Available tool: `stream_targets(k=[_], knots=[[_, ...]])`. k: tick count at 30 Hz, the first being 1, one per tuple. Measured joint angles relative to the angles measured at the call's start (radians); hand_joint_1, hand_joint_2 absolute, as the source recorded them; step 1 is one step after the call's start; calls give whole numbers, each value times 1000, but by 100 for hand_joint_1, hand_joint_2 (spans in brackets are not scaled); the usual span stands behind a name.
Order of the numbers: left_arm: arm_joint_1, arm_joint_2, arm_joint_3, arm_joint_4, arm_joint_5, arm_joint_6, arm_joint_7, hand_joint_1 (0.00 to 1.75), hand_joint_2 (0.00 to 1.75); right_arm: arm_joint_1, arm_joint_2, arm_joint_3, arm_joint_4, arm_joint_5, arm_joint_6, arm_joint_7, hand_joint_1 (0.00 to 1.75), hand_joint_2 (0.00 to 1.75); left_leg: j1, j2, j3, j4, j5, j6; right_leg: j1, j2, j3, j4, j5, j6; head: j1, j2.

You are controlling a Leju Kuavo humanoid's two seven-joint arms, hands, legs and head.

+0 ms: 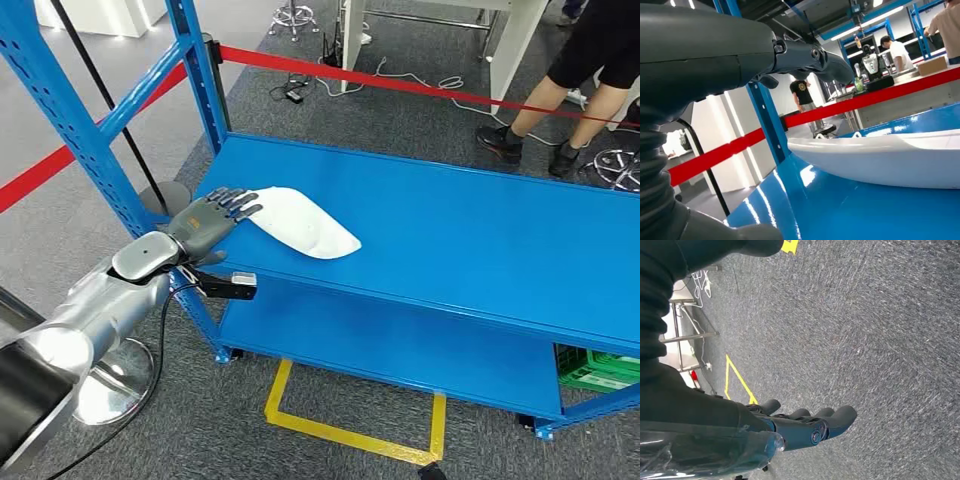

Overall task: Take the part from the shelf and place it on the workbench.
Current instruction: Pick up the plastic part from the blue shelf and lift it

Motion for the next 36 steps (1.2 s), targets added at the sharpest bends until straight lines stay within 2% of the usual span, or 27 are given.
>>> stream_targets(k=[9,10,13,14,36], knots=[[31,0,50,7,51,-106,-34,0,175,0,-1,0,0,0,-1,-1,0,175,0,0,0,0,0,0,0,0,0,0,0,0,0,0],[35,0,56,9,52,-110,-32,37,175,0,-1,0,0,0,-1,-2,0,175,0,0,0,0,0,0,0,0,0,0,0,0,0,0],[41,1,69,13,52,-116,-28,168,175,0,-3,0,0,0,-1,-3,0,175,0,0,0,0,0,0,0,0,0,0,0,0,0,0],[42,2,71,14,52,-118,-28,175,175,0,-4,0,0,0,-1,-3,0,175,0,0,0,0,0,0,0,0,0,0,0,0,0,0],[45,25,104,20,37,-141,-30,171,175,0,-9,1,0,0,-2,-6,0,175,0,0,0,0,0,0,0,0,0,0,0,0,0,0]])
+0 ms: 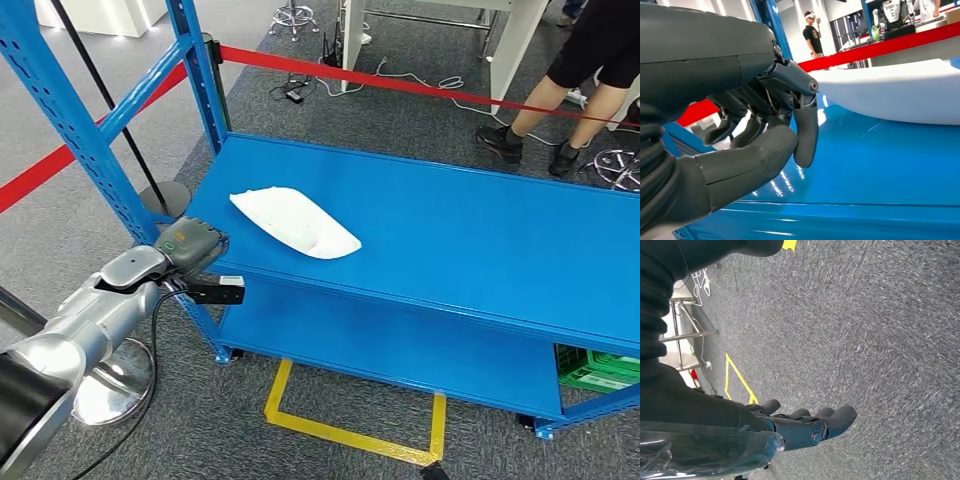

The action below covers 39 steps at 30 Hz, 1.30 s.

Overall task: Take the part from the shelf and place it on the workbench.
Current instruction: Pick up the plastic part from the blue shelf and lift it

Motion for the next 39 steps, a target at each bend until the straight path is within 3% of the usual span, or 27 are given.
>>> stream_targets(k=[3,4,7,8,12,30,35,39], knots=[[0,0,2,0,-3,0,0,163,175,0,0,0,0,0,0,-1,0,175,0,0,0,0,0,0,0,0,0,0,0,0,0,0],[0,0,4,0,-4,0,0,142,175,0,0,0,0,0,0,-1,0,175,0,0,0,0,0,0,0,0,0,0,0,0,0,0],[0,0,8,0,-5,2,-6,22,175,0,-1,1,0,0,0,-1,0,175,0,0,0,0,0,0,0,0,0,0,0,0,0,0],[0,-1,9,0,-5,3,-10,0,175,0,-1,1,0,0,0,0,0,175,0,0,0,0,0,0,0,0,0,0,0,0,0,0],[-5,-14,14,0,-4,8,-41,0,175,0,-1,6,0,0,0,0,0,175,0,0,0,0,0,0,0,-1,-1,0,0,0,0,0],[-101,-177,3,-59,-47,27,-132,0,175,-2,-2,8,0,-1,0,7,0,175,0,0,-1,0,1,1,0,-1,-1,0,1,0,0,0],[-118,-208,-16,-88,-61,28,-126,0,175,-1,-2,8,0,-2,-3,4,0,175,-1,0,-1,0,1,1,-1,-1,-1,0,1,0,0,0],[-121,-204,-39,-87,-93,20,-62,0,175,-1,-2,8,0,-1,-4,1,0,175,0,0,-1,0,1,1,0,-1,-1,0,1,0,0,0]])
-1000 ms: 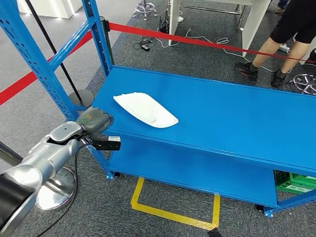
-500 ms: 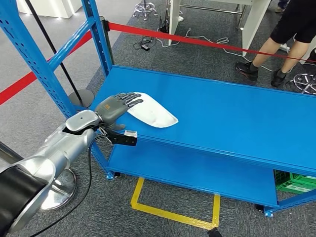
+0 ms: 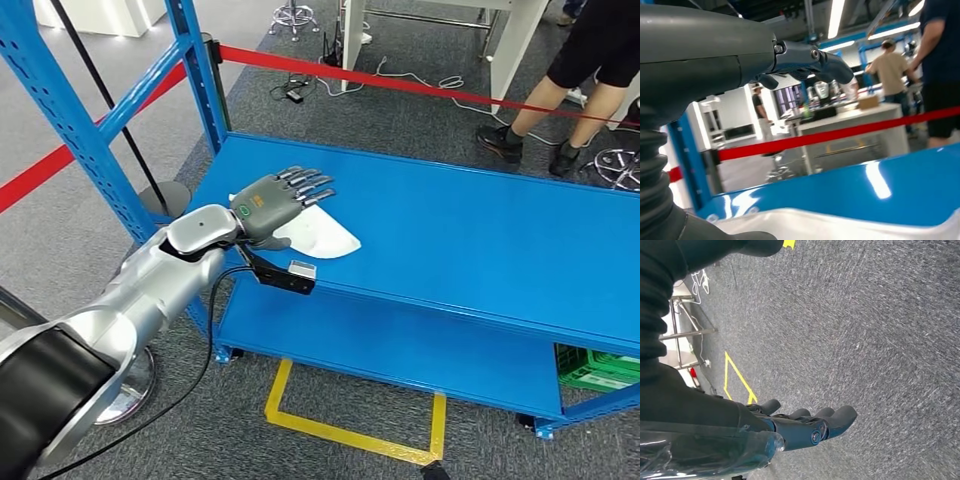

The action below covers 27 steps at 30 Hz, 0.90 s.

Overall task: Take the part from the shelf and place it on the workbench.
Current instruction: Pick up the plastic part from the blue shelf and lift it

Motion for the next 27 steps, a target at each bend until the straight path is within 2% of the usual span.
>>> stream_targets(k=[5,12,20,27], knots=[[1,17,-22,11,-17,-15,27,0,175,0,0,0,0,1,0,0,0,175,1,0,0,0,0,0,1,0,0,0,0,0,0,0],[16,72,-41,57,-28,-135,133,0,175,1,-2,0,0,1,5,2,0,175,0,0,-1,0,0,0,0,1,-1,1,0,0,0,0],[22,107,-51,85,-32,-169,150,0,175,0,-4,0,0,1,6,2,0,175,0,0,-2,0,0,-1,0,0,-1,1,0,0,0,0],[21,133,-57,98,-35,-266,170,0,175,0,-5,0,0,1,7,0,0,175,0,0,-2,0,0,-1,0,0,-2,1,0,0,0,0]])
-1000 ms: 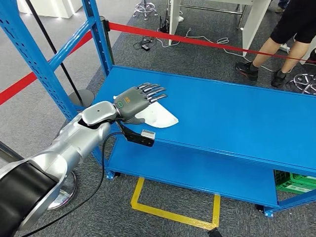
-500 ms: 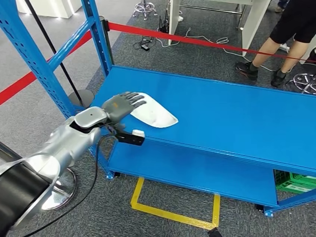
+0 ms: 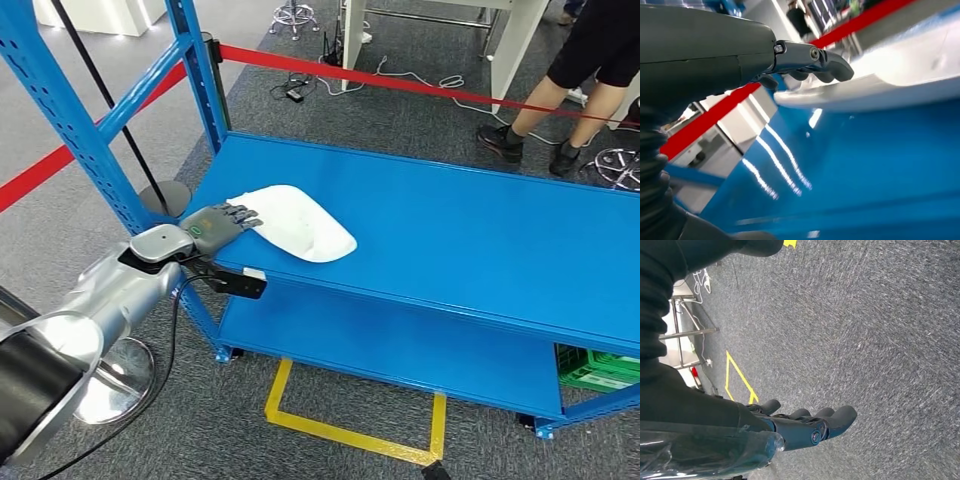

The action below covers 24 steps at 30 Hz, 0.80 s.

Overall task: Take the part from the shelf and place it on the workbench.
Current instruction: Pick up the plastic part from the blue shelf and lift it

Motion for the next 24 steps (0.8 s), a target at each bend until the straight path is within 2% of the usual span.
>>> stream_targets(k=[4,19,24], knots=[[0,13,-5,6,-12,-17,-9,0,175,-1,0,0,0,0,0,-5,0,175,0,0,0,0,0,0,0,0,0,0,0,0,0,0],[0,31,-25,7,-57,143,-40,0,175,0,0,0,0,0,2,-4,0,175,0,0,0,0,0,0,0,0,0,0,0,0,0,0],[0,31,-31,7,-64,167,-40,0,175,0,0,0,0,0,2,-4,0,175,0,0,0,0,0,0,0,0,0,0,0,0,0,0]])
